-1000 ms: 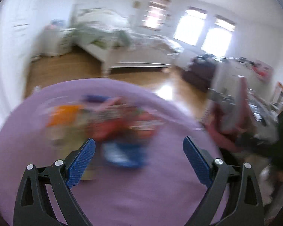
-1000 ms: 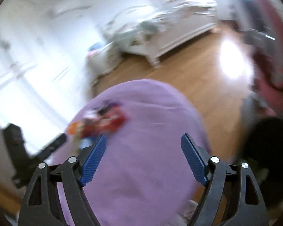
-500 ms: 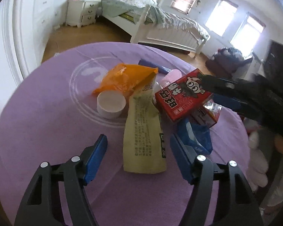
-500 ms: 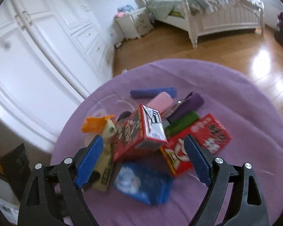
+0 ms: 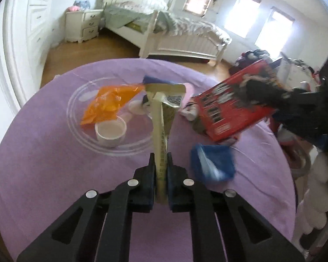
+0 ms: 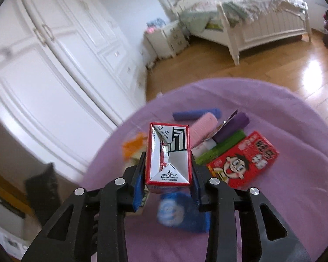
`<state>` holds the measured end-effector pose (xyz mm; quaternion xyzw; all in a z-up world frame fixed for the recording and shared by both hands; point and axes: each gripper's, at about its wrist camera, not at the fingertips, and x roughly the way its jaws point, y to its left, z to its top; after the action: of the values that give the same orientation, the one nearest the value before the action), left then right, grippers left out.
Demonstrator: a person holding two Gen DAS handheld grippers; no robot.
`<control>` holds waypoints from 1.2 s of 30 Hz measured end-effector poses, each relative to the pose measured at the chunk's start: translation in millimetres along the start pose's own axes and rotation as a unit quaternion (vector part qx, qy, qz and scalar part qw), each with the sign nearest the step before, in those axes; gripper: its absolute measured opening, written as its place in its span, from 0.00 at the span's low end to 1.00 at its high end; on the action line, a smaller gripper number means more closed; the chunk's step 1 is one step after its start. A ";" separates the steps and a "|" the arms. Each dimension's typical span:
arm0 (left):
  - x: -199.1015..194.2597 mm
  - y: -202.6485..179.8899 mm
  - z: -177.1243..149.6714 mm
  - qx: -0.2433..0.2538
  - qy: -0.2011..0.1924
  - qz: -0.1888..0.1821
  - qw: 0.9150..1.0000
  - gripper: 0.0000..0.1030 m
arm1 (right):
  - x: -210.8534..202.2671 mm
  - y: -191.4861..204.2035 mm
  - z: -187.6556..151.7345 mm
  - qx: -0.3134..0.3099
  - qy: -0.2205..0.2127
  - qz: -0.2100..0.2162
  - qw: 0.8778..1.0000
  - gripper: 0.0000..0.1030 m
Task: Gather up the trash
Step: 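Grasp the beige sachet with the left tool while the right tool grasps the red carton, then carry the beige sachet and red carton to the bin and release both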
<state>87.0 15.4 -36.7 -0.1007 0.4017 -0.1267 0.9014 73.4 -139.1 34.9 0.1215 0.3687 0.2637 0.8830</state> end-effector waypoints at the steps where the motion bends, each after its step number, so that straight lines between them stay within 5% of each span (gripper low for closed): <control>1: -4.1 -1.7 -3.2 -0.002 -0.002 -0.012 1.000 0.09 | -8.8 0.9 -0.4 0.001 -0.009 0.000 1.000 0.34; 11: -51.3 -40.7 -21.6 0.000 -0.055 -0.063 0.997 0.09 | -131.1 -35.3 -50.2 0.074 -0.099 -0.014 0.992 0.34; 19: -55.7 -118.7 -21.8 0.070 -0.061 -0.101 0.991 0.09 | -199.1 -90.9 -81.0 0.113 -0.146 -0.070 0.980 0.33; 36: -10.2 -306.2 -41.5 0.209 -0.015 -0.218 0.953 0.09 | -329.9 -207.9 -147.8 0.187 -0.231 -0.185 0.937 0.33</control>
<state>4.2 -274.9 29.9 0.0024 0.3205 -0.3998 0.8588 -148.5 -492.2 40.3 0.2717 0.2136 -0.0128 0.9383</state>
